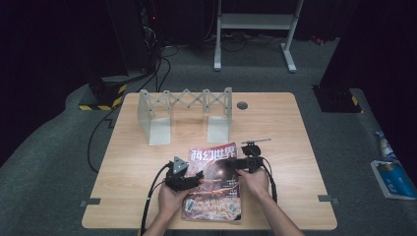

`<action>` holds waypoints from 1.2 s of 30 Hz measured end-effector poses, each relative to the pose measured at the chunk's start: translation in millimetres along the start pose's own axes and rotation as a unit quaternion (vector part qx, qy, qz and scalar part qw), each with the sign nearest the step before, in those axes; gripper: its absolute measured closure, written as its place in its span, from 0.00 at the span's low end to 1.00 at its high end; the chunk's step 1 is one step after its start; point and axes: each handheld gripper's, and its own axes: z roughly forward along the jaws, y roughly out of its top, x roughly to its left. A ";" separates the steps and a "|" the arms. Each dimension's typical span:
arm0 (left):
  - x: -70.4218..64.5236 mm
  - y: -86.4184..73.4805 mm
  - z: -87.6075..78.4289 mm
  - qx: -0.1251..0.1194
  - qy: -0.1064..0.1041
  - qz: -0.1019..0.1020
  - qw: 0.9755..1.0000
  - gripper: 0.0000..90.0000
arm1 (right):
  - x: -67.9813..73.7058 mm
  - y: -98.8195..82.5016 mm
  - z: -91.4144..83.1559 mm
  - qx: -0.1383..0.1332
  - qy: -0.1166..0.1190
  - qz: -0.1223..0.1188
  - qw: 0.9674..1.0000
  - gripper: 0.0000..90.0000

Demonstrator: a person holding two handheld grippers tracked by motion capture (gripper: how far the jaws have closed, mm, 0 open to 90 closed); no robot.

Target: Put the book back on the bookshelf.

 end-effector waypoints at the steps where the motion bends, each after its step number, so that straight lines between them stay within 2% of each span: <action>1: 0.0 0.0 0.0 0.000 0.000 0.000 1.000 0.32 | 0.5 -0.2 0.2 0.000 -0.002 -0.001 1.000 0.51; 5: 0.2 0.1 0.0 0.000 -0.001 0.000 1.000 0.32 | -0.6 0.4 -1.5 -0.001 0.007 0.004 1.000 0.53; 8: 0.0 0.0 0.0 0.000 0.000 0.000 1.000 0.32 | -0.3 0.6 -4.1 -0.005 0.025 0.010 1.000 0.54; 10: 0.1 0.1 0.1 0.000 0.000 0.000 1.000 0.32 | 3.9 1.1 -3.4 -0.001 0.031 0.007 0.999 0.55; 15: 0.1 0.1 0.1 0.000 0.000 0.000 1.000 0.32 | 16.0 2.7 2.2 0.016 0.004 -0.029 0.999 0.56; 19: 0.5 0.2 0.3 0.000 -0.003 -0.004 1.000 0.32 | 14.5 3.1 0.8 0.019 -0.004 -0.033 0.999 0.68; 21: 0.9 0.2 0.1 0.000 -0.004 -0.006 1.000 0.32 | 12.9 3.1 -0.1 0.020 0.000 -0.030 0.999 0.73; 27: 4.3 0.8 -0.5 0.001 -0.016 -0.014 1.000 0.31 | 15.3 0.8 -3.2 0.006 0.002 -0.056 0.998 0.86; 31: 6.2 1.1 -0.4 -0.002 -0.021 -0.023 1.000 0.30 | 17.3 0.1 -6.0 -0.003 0.005 -0.072 0.997 0.90; 36: 8.1 1.2 -0.7 -0.002 -0.033 -0.035 0.999 0.27 | 19.7 -1.0 -10.7 -0.011 0.015 -0.073 0.997 0.93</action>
